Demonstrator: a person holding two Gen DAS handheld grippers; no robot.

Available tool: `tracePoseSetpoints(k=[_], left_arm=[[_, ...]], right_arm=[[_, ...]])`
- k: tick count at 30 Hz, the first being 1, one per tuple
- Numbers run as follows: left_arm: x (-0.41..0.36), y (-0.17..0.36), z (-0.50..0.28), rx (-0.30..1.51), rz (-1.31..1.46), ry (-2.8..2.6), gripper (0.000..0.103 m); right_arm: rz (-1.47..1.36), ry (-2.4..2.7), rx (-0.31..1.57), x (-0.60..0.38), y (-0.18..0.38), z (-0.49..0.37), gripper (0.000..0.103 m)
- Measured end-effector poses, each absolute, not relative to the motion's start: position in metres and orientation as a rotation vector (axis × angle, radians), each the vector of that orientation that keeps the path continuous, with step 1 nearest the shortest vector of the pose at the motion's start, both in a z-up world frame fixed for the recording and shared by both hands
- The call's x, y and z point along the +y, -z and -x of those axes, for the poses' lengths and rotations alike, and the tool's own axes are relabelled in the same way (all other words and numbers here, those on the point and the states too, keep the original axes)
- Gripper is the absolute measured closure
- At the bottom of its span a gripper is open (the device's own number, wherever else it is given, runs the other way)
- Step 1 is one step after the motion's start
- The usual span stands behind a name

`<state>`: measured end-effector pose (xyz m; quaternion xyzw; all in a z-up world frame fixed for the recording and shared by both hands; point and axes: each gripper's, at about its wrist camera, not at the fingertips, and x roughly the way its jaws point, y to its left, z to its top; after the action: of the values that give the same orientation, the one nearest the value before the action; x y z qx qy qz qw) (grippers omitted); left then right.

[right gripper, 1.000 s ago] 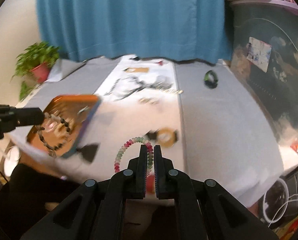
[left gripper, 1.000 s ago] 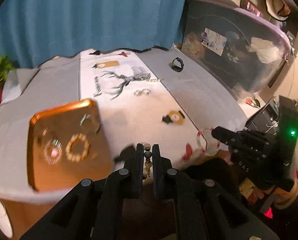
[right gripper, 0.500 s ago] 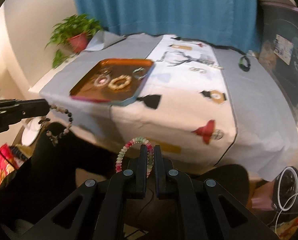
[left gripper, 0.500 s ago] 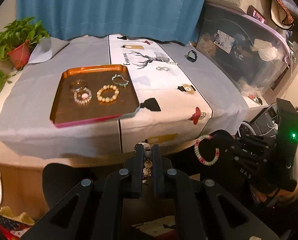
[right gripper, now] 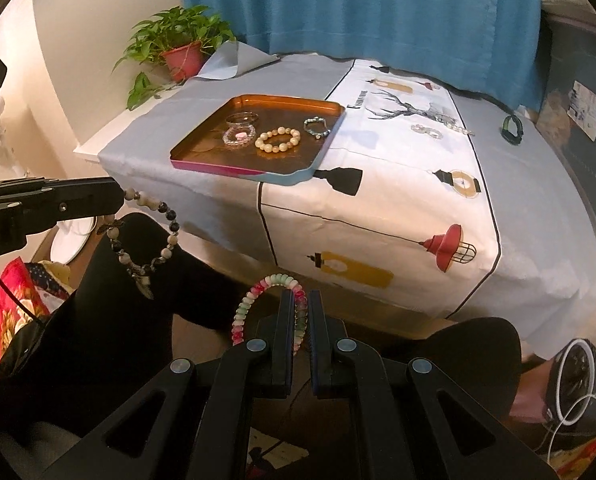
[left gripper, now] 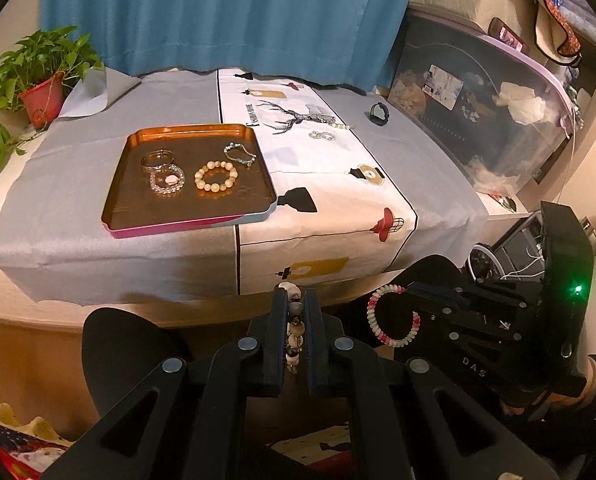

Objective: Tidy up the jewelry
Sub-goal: 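Carry the pink-bead and dark bead bracelets over the orange tray with both grippers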

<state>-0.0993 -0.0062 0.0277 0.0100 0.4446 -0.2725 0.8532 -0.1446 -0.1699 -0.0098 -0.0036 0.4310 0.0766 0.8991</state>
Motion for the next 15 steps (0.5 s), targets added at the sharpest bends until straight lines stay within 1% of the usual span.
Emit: tracePoseSetpoints(k=[15], left_arm=[[-0.0006, -0.0232, 0.0921, 0.954, 0.001, 0.568, 0.097]], right_arm=[[0.013, -0.163, 0.918, -0.1654, 0.0168, 0.1394, 0.096]])
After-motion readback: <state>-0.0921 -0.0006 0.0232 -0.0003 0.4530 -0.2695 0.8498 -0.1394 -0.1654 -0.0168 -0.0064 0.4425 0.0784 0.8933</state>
